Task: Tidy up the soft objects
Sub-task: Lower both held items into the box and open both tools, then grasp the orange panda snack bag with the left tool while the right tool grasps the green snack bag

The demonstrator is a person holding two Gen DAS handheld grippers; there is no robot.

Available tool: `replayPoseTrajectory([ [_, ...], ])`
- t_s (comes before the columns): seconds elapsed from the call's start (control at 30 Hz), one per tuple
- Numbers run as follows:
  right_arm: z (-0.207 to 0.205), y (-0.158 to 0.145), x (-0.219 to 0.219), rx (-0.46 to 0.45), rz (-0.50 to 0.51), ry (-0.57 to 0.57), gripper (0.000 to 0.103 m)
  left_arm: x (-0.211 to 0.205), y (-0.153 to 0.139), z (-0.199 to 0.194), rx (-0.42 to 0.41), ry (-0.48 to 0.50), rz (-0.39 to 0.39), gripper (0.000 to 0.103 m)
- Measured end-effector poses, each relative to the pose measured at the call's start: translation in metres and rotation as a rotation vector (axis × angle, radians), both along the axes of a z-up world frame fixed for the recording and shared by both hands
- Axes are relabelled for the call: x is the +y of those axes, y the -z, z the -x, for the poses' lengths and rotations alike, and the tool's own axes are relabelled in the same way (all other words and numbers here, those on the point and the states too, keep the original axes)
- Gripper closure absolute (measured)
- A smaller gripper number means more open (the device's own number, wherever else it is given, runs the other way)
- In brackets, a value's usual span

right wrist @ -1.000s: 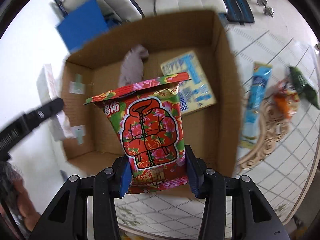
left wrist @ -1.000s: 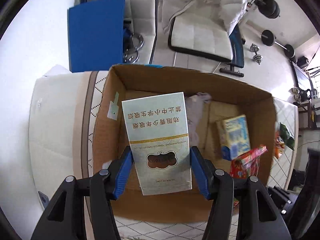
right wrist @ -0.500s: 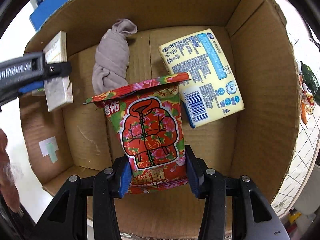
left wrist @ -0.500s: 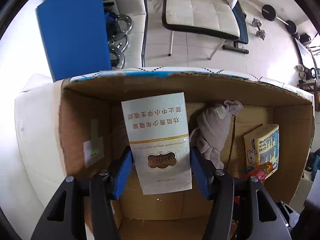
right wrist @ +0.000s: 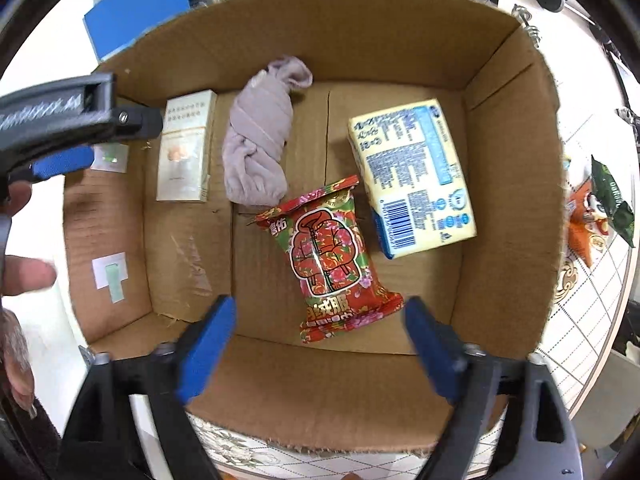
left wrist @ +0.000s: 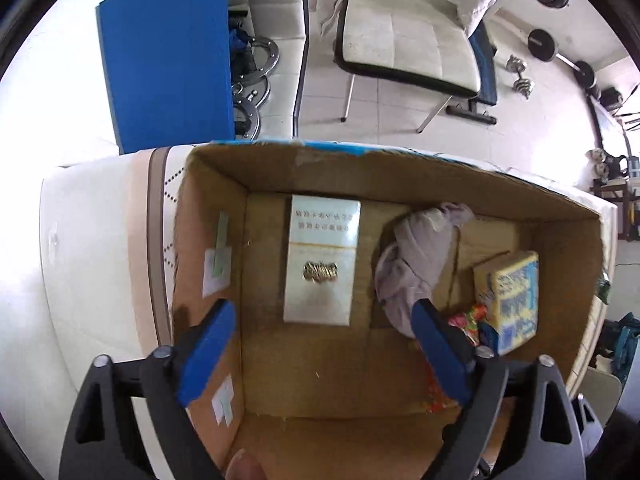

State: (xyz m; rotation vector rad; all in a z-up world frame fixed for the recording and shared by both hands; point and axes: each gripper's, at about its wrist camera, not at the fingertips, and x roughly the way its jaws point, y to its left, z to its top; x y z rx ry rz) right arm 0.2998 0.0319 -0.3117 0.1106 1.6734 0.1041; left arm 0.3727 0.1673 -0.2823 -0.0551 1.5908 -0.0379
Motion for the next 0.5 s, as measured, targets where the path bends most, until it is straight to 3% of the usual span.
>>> replayPoseTrajectory([
  [0.5, 0.042, -0.049, -0.042, -0.11, 0.026, -0.02, 0.006, -0.015, -0.064, 0.108, -0.178, -0.001, -0.038, 0.009],
])
